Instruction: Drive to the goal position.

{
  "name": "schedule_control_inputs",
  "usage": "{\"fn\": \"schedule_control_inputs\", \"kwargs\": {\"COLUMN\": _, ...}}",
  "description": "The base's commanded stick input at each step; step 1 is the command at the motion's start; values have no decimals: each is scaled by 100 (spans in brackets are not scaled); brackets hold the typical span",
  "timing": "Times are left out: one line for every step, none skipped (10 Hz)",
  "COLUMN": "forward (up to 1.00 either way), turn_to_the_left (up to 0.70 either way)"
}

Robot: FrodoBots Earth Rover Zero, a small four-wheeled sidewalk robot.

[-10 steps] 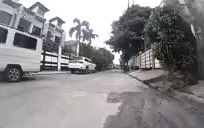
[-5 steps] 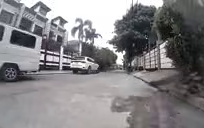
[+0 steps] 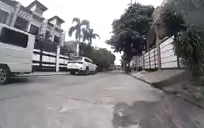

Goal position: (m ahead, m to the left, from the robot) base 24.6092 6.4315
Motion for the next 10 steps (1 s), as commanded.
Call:
{"fn": "schedule_control_inputs", "kwargs": {"forward": 70, "turn_to_the_left": -34}}
{"fn": "schedule_control_inputs", "kwargs": {"forward": 70, "turn_to_the_left": -34}}
{"fn": "schedule_control_inputs", "kwargs": {"forward": 70, "turn_to_the_left": -34}}
{"fn": "schedule_control_inputs", "kwargs": {"forward": 70, "turn_to_the_left": -29}}
{"fn": "schedule_control_inputs", "kwargs": {"forward": 70, "turn_to_the_left": -11}}
{"fn": "schedule_control_inputs", "kwargs": {"forward": 70, "turn_to_the_left": -1}}
{"fn": "schedule_control_inputs", "kwargs": {"forward": 70, "turn_to_the_left": 0}}
{"fn": "schedule_control_inputs", "kwargs": {"forward": 70, "turn_to_the_left": 0}}
{"fn": "schedule_control_inputs", "kwargs": {"forward": 70, "turn_to_the_left": 0}}
{"fn": "schedule_control_inputs", "kwargs": {"forward": 70, "turn_to_the_left": 0}}
